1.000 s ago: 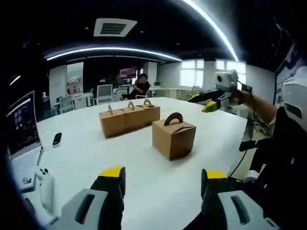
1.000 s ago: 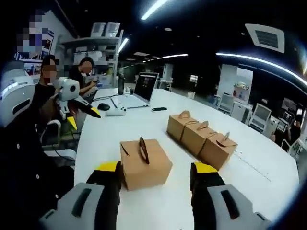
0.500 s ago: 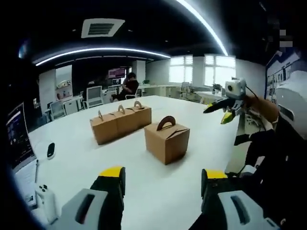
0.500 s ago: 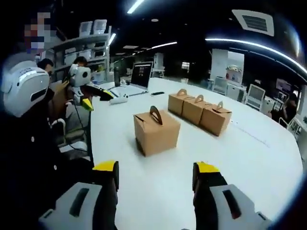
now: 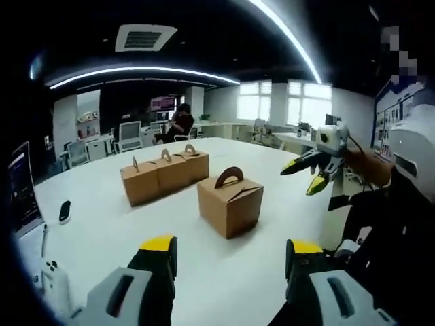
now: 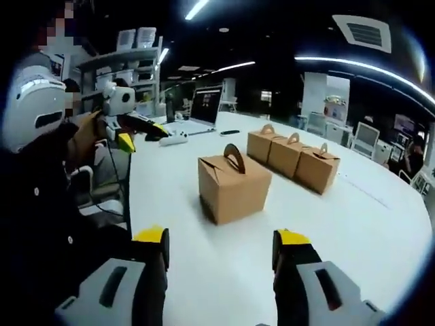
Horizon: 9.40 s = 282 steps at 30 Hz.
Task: Pick up one paper box from the group, open the paper box, and remove the item inside
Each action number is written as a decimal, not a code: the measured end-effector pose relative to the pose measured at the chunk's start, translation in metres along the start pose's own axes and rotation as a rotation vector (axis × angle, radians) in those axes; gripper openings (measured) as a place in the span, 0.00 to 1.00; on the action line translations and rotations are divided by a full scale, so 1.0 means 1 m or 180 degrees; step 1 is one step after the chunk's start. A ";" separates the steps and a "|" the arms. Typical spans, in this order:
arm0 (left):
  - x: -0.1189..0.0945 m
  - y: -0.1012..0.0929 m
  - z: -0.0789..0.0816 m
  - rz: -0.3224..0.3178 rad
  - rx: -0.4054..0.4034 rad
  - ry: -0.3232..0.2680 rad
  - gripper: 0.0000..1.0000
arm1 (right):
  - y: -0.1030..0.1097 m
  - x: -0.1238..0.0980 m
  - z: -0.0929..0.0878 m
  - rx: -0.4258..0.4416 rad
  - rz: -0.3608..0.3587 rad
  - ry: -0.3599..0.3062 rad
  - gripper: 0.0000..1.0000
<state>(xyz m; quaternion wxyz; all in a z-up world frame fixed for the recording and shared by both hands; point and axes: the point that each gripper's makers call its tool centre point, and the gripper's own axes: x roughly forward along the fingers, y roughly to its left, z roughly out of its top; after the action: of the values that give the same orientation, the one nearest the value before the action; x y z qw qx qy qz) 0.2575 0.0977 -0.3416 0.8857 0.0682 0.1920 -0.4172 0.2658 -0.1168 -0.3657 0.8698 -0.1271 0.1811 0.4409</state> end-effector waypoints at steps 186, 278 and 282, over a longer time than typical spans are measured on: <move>0.024 -0.024 -0.002 -0.0080 0.0026 0.0201 0.58 | -0.028 0.116 0.021 -0.0645 0.1399 -0.0630 0.71; 0.133 -0.015 0.046 0.0802 0.2743 0.1328 0.04 | -0.044 0.118 0.022 -0.0684 0.1286 -0.0848 0.69; 0.132 -0.018 0.052 0.0822 0.2698 0.1234 0.04 | -0.043 0.117 0.024 -0.0677 0.1287 -0.0872 0.69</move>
<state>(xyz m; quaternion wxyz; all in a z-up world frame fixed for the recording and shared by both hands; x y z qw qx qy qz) 0.3350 -0.0223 -0.3455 0.7724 0.5228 0.1566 -0.3249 0.3698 -0.0482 -0.3917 0.7623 -0.1182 0.0361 0.6353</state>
